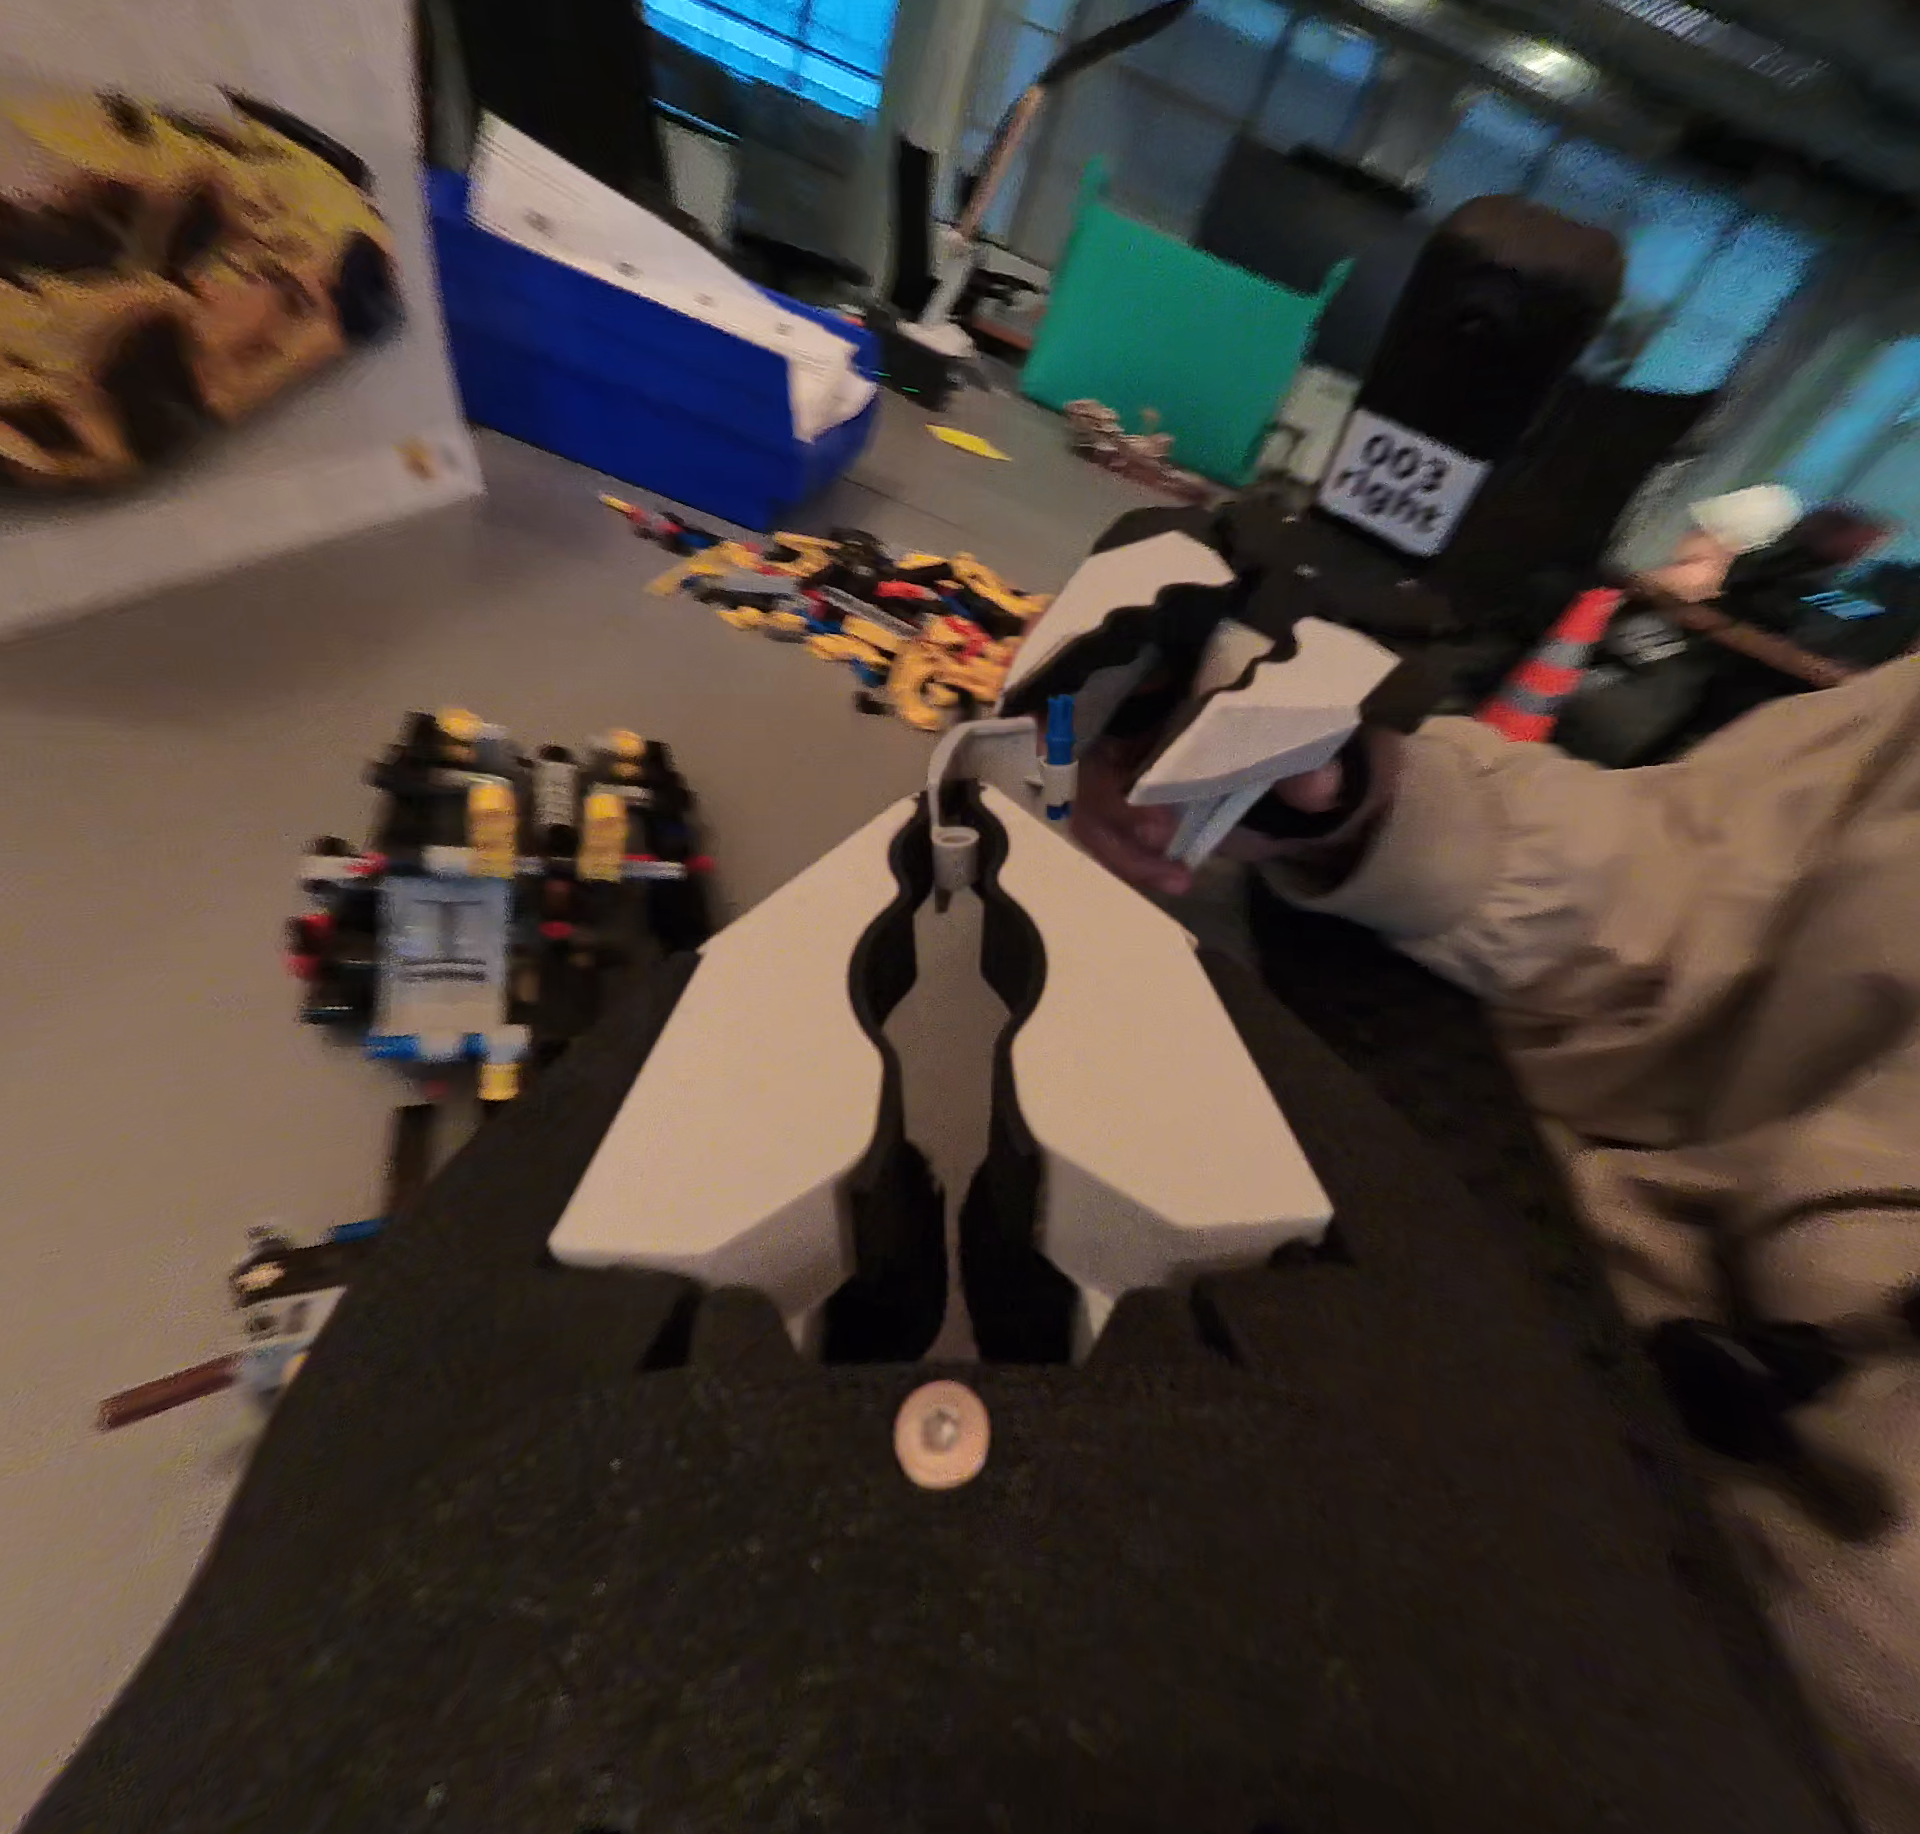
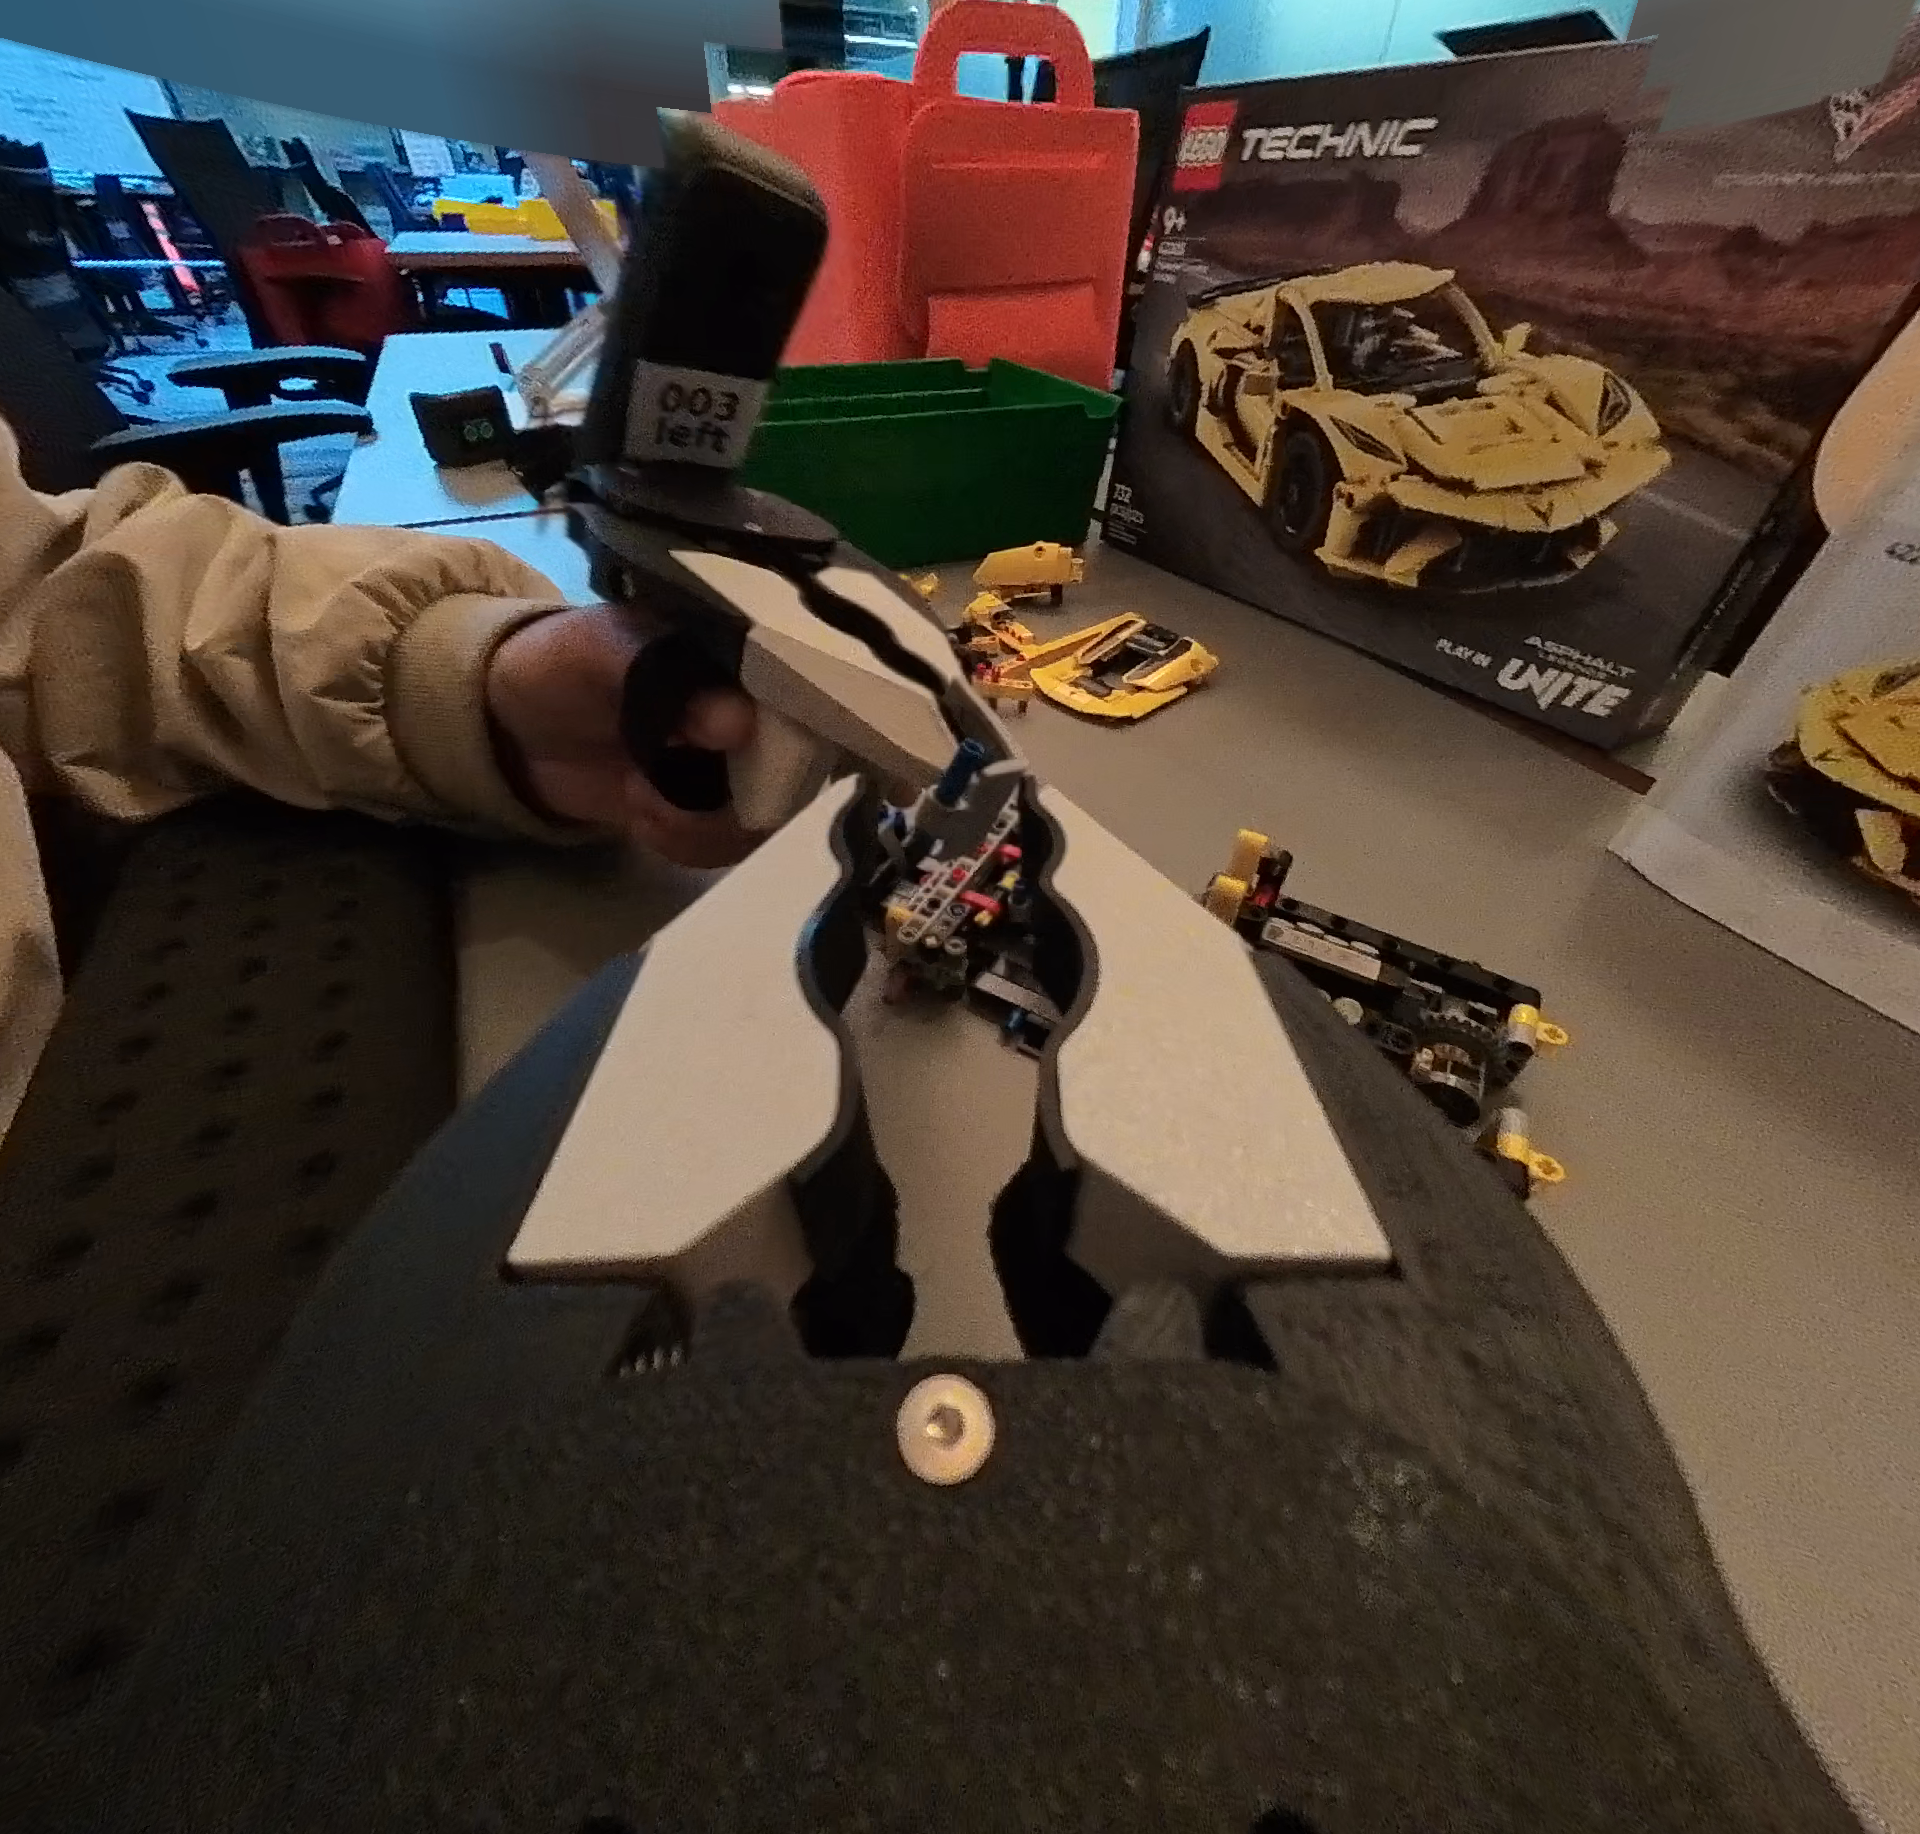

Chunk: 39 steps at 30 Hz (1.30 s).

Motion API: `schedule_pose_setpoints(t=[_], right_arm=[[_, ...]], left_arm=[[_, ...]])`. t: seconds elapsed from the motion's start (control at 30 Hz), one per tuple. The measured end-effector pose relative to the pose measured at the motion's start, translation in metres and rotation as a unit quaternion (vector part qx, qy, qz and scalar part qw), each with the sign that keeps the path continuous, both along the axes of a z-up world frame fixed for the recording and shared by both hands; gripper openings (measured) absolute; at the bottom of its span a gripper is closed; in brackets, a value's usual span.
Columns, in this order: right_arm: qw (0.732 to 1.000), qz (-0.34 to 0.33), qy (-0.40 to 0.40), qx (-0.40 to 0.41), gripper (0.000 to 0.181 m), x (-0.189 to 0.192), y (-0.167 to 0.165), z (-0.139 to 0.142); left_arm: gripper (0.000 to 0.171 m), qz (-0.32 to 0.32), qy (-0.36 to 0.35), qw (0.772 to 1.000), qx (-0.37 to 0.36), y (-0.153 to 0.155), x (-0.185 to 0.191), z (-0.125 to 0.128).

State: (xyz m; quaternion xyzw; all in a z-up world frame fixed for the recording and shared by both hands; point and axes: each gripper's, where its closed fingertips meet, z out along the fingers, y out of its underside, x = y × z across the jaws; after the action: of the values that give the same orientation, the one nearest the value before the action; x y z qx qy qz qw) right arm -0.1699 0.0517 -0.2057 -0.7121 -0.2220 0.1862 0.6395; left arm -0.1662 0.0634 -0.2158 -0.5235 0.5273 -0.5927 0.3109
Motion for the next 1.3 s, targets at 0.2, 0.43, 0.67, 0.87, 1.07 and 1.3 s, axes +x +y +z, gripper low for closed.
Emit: schedule_pose_setpoints(t=[0.2,0.43,0.67,0.87,1.07,1.3], right_arm=[[0.993,-0.035,0.059,-0.097,0.016,0.005,0.012,-0.015],[0.99,-0.029,0.053,-0.124,0.007,0.0,0.012,-0.024],[0.989,-0.027,0.064,-0.133,0.004,0.003,0.011,-0.024],[0.985,-0.021,0.079,-0.151,0.006,0.003,0.011,-0.027],[0.985,-0.057,0.064,-0.152,0.001,0.01,0.015,-0.031],[0.981,-0.076,0.127,-0.125,0.0,0.03,0.017,-0.014]], left_arm=[[0.004,0.102,0.008,0.966,0.236,0.011,0.003,-0.005],[0.005,0.152,-0.015,0.884,0.442,0.008,-0.001,0.005],[0.005,0.167,-0.023,0.806,0.568,0.01,-0.002,0.005],[0.005,0.163,-0.014,0.786,0.596,0.008,-0.001,0.0],[0.005,0.19,0.027,0.755,0.627,0.027,-0.001,-0.007],[0.005,0.218,0.071,0.783,0.578,0.061,-0.005,-0.012]])
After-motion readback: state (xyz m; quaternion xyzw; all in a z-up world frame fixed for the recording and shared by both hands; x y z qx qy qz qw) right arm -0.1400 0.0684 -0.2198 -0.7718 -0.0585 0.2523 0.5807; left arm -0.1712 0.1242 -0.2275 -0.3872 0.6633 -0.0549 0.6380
